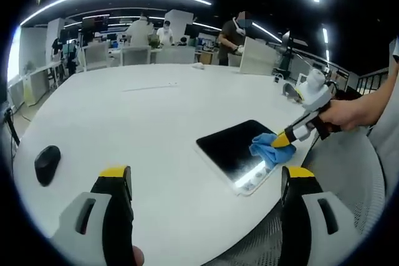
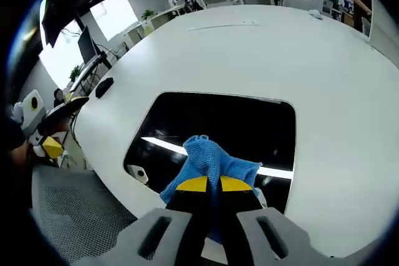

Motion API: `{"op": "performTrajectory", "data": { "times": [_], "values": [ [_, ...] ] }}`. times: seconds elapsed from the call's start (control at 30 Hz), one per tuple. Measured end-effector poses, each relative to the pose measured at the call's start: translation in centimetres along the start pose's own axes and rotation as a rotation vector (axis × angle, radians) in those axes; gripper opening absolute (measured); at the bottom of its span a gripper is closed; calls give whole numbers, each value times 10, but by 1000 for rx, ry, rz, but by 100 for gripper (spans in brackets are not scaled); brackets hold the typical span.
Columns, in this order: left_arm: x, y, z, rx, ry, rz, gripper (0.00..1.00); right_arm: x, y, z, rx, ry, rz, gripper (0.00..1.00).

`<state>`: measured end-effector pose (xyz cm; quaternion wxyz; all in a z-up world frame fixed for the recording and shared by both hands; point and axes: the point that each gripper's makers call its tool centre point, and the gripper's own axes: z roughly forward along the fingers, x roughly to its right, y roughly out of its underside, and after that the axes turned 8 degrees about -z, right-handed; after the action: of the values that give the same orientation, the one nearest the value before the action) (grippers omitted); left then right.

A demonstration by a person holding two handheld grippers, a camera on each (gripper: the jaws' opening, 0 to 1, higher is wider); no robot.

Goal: Wipe the mirror surface with the cleaning cloth until all visible marks leave the cleaned area.

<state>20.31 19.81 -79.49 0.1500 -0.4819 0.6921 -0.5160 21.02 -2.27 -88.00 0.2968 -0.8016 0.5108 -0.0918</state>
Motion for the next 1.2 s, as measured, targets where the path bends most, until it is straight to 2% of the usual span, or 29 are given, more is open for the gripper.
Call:
{"op": "performTrajectory", "data": {
  "times": [0.7,0.9,1.2],
  "values": [
    [11,1,8,1,8,4,99,-12,16,-10,-41,-47,27,0],
    [11,-1,8,22,3,-26,99,-14,18,-11,-46,-60,6,0],
    [12,3,10,15,-2,-24,99,-15,19,-14,-49,-70,1,0]
  ]
}}
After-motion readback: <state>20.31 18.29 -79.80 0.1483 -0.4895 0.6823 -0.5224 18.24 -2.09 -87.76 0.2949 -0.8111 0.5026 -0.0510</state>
